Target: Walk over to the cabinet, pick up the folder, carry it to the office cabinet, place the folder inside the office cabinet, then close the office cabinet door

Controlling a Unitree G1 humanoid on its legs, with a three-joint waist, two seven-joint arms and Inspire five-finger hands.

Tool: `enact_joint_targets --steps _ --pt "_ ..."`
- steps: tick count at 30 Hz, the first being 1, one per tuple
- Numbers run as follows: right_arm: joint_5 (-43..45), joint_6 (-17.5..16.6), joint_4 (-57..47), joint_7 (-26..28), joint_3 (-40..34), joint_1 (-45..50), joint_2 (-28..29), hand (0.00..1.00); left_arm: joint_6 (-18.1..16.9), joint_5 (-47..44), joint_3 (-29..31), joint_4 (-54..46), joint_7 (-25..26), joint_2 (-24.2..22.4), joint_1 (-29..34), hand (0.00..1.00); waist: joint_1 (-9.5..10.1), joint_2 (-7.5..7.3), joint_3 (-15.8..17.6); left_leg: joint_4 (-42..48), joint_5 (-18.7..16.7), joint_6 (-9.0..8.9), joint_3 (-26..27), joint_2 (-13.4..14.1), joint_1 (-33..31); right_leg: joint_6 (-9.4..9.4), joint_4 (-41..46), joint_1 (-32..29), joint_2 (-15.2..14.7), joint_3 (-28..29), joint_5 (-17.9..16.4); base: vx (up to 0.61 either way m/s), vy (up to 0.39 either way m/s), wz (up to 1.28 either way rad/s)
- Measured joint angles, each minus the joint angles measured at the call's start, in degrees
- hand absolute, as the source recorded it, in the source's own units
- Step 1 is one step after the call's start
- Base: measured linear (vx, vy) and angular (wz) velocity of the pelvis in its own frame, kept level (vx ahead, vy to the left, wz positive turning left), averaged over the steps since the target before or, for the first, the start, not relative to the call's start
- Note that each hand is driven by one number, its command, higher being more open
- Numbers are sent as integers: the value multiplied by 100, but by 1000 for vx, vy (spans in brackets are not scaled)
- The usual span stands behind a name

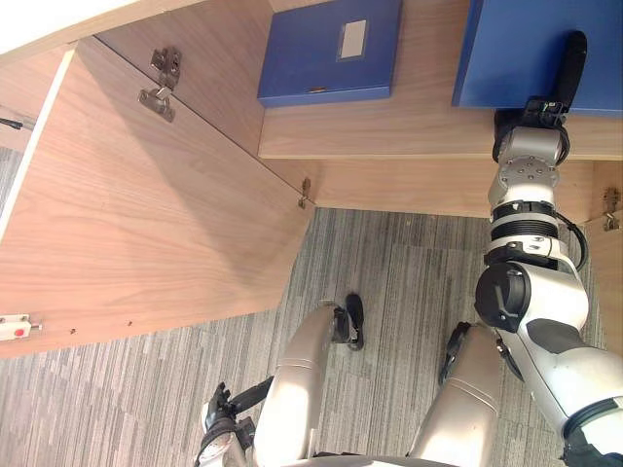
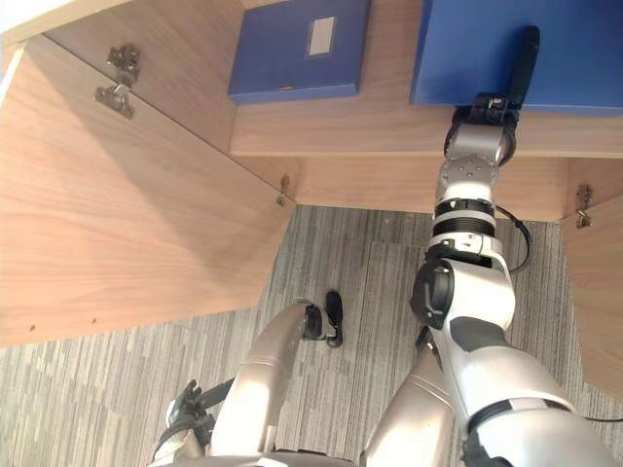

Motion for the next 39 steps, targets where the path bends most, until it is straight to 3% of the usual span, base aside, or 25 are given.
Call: enact_joint_targets --steps 1,14,26,29,31,34,39 --pt "0 5 54 -17 -10 0 -12 100 0 0 0 12 1 1 -9 100 0 0 0 0 0 0 0 0 -1 -2 1 -1 0 -1 -1 37 -28 1" --pt "-293 191 143 -59 22 0 -196 100 6 2 -9 55 17 3 -70 100 5 1 -1 212 -6 -5 -63 -23 -151 -1 227 -99 -36 12 -76 21 -24 4" --pt "-1382 635 265 148 321 94 -272 100 24 3 -23 68 77 43 -68 100 -2 -12 -15 83 -3 -6 -37 24 28 -13 79 55 20 -5 -50 30 -32 -3" --pt "-2091 1054 515 461 812 203 -466 100 35 7 -93 111 67 99 -67 100 -15 -28 -26 -23 -2 -7 -18 58 152 -14 -54 166 67 -25 -5 39 -23 -10" --pt "-3291 1514 715 915 1267 309 -690 100 34 19 -229 130 16 188 -59 100 -27 -67 -47 -86 -2 -7 5 61 233 -6 -124 234 79 -23 13 40 -18 -7" --pt "-4527 1888 865 1564 1976 316 -953 100 29 74 -271 134 -138 257 -29 100 -34 -115 -76 -181 10 3 53 109 282 -39 -249 256 117 -18 93 35 -6 -12" --pt "-5752 2199 942 2176 2711 305 -1344 100 -11 204 -511 48 -402 404 51 100 -15 -139 -93 -372 57 63 107 89 462 -21 -460 426 114 -28 191 37 2 -5"
